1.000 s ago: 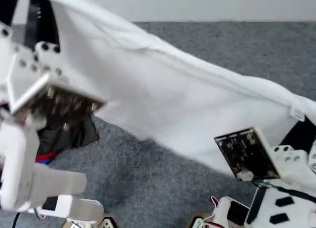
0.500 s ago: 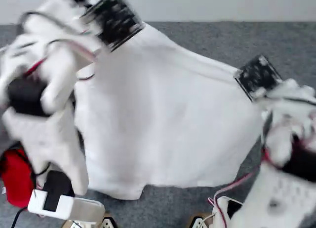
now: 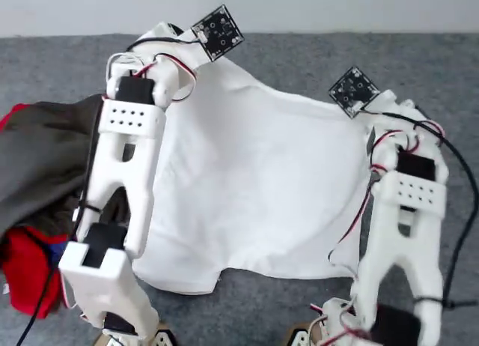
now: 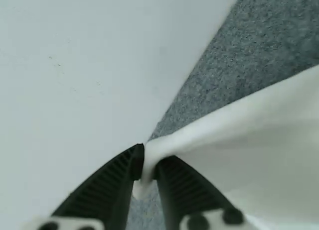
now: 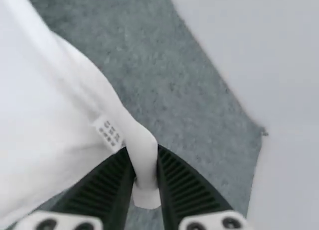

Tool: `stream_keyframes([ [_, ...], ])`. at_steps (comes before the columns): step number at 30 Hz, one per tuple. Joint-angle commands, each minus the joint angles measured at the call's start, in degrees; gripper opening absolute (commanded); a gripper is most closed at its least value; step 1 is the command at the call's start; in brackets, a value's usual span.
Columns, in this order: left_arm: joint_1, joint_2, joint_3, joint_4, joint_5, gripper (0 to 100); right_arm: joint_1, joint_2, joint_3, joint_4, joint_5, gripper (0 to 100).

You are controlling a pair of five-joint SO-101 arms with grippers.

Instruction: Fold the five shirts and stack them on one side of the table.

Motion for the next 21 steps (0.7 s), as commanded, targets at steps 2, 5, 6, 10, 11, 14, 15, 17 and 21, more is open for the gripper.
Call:
stream_keyframes([
  [2,-0.35,2.2,-0.31,-8.44,-5.8,1,-0.4,5.93,-0.88,-15.6,0.53,0.9],
  [5,-0.7,3.43,-0.31,-11.78,-8.53,1,-0.48,9.71,-3.43,-21.41,0.35,0.9],
  [6,-0.79,3.6,-0.31,-12.66,-9.05,1,-0.57,10.86,-4.57,-22.81,0.26,0.9],
  [10,-2.46,3.87,-2.68,-12.75,-9.14,1,-1.71,14.99,-8.26,-26.15,0.26,0.9],
  [11,-2.73,3.87,-2.95,-12.75,-9.23,1,-1.98,15.87,-8.97,-26.15,0.26,0.9],
  [14,-3.52,3.43,-3.12,-11.87,-9.32,1,-3.03,17.98,-10.46,-25.89,0.26,0.9],
  [15,-3.52,2.9,-3.47,-10.2,-9.41,1,-3.12,18.51,-10.64,-25.8,0.26,0.9],
  [17,-3.43,0.62,-4.7,-4.22,-9.41,1,-4.0,19.21,-10.55,-25.63,0.26,0.9],
  [21,-2.37,-4.92,-5.23,11.08,-9.41,1,-5.41,18.95,-10.2,-20.7,0.26,0.9],
])
